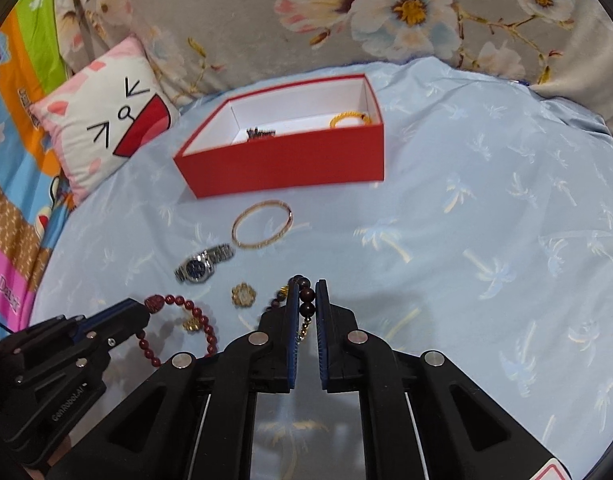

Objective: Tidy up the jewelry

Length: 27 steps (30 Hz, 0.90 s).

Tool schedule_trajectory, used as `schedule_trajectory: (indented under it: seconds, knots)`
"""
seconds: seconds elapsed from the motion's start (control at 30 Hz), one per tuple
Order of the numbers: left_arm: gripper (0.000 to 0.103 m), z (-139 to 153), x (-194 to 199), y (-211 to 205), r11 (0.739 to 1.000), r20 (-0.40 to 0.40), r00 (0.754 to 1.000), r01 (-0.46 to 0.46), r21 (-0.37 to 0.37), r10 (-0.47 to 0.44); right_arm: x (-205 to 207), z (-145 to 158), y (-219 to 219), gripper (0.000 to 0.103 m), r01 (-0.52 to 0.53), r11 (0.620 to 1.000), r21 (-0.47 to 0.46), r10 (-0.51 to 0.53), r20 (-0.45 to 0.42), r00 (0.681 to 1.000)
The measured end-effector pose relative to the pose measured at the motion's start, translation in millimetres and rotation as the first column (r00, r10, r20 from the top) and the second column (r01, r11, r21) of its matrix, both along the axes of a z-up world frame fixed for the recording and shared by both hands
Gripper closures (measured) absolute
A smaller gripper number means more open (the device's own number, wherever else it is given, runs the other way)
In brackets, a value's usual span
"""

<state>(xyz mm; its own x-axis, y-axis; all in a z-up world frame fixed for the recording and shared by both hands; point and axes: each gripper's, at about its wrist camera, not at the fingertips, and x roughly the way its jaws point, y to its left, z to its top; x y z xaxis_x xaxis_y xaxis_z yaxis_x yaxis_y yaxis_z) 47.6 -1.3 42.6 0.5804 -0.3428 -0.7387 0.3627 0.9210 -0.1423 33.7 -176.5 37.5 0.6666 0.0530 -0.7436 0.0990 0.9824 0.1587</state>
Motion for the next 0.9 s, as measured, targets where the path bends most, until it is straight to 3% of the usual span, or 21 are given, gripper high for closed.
schedule_trajectory:
  seconds: [0.5, 0.9]
  knots:
    - [0.096, 46.4, 23.2, -15.8, 0.999, 0.098, 0.995, 0.022, -0.024, -0.02, 14.4, 50.9, -16.0, 0.095, 0.02, 1.0, 0.006, -0.02, 0.122, 0.992]
    - [0.096, 70.6, 77.5, -32.9, 1.0, 0.162, 0.987, -0.004, -0.007, 0.005, 53.4, 71.0, -19.1, 0.095, 0.006, 1.0, 0.014, -0.008, 0.175, 0.985]
